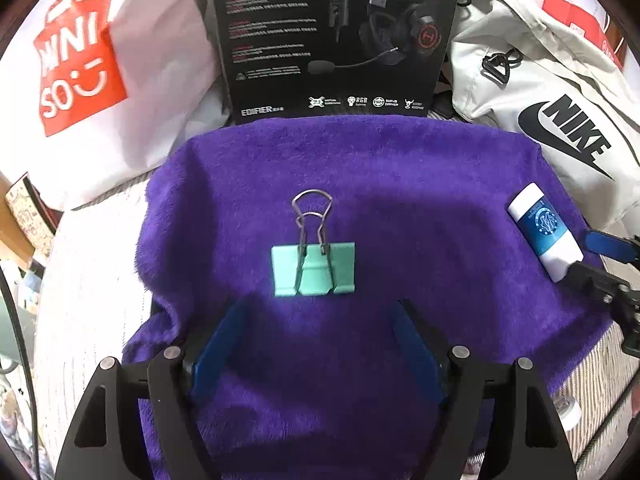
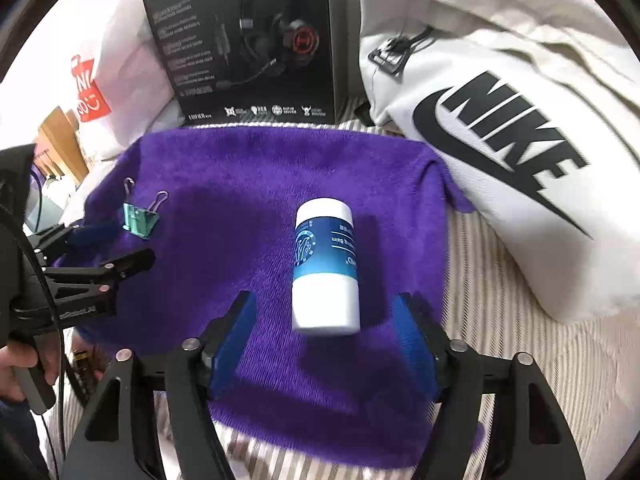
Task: Organize rigid objects
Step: 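Carry the clip and bottle onto the purple towel and open both tools, then grasp the pink-lidded jar with the left tool while the right tool grasps the small white cap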
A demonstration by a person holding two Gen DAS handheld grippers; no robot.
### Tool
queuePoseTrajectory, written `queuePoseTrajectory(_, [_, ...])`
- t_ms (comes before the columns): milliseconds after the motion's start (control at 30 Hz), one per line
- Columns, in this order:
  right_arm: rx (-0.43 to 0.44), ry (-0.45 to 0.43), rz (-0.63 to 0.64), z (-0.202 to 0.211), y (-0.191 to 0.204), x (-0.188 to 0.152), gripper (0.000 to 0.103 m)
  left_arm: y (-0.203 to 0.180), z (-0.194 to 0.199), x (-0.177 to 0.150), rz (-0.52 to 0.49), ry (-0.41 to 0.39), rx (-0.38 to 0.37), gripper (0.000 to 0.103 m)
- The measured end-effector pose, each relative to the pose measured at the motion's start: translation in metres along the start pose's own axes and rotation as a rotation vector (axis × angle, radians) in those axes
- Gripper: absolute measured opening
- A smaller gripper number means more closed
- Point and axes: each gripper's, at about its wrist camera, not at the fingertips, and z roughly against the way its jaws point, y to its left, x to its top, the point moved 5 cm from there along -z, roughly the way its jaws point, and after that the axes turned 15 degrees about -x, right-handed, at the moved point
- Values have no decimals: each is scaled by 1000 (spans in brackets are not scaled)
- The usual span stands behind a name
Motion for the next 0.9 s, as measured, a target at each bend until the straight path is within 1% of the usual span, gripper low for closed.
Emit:
queuePoseTrajectory(100, [-14, -15, 3, 17, -3, -5, 77, -3, 17, -4, -2, -21, 3, 77])
queuePoseTrajectory(267, [-11, -38, -14, 46, -9, -21, 79, -8, 53, -17, -12, -51, 17, 77])
queuePoseTrajectory(367, [0, -41, -13, 61, -9, -35, 83, -10, 71, -32, -4, -66, 12, 77])
queuePoseTrajectory(500, [9, -47, -25, 78, -7, -54, 84, -12, 92, -58, 2, -85, -11, 77])
queuePoseTrajectory(533, [13, -48, -35, 82, -7, -59, 84, -13, 96, -65, -1, -87, -4, 77])
queuePoseTrajectory(633, [14, -47, -50, 92, -5, -73, 86, -11, 99, -82, 3, -86, 3, 77])
queuePoseTrajectory(767, [16, -29, -69, 98, -5, -93, 86, -2, 93, -97, 36, -77, 8, 78])
queuePoseTrajectory(833, [25, -17, -77, 99, -5, -100, 86, 4, 84, -101, 57, -62, 31, 77])
queuePoseTrajectory(900, [24, -7, -77, 99, -6, -107, 86, 10, 75, -103, 70, -53, 37, 77])
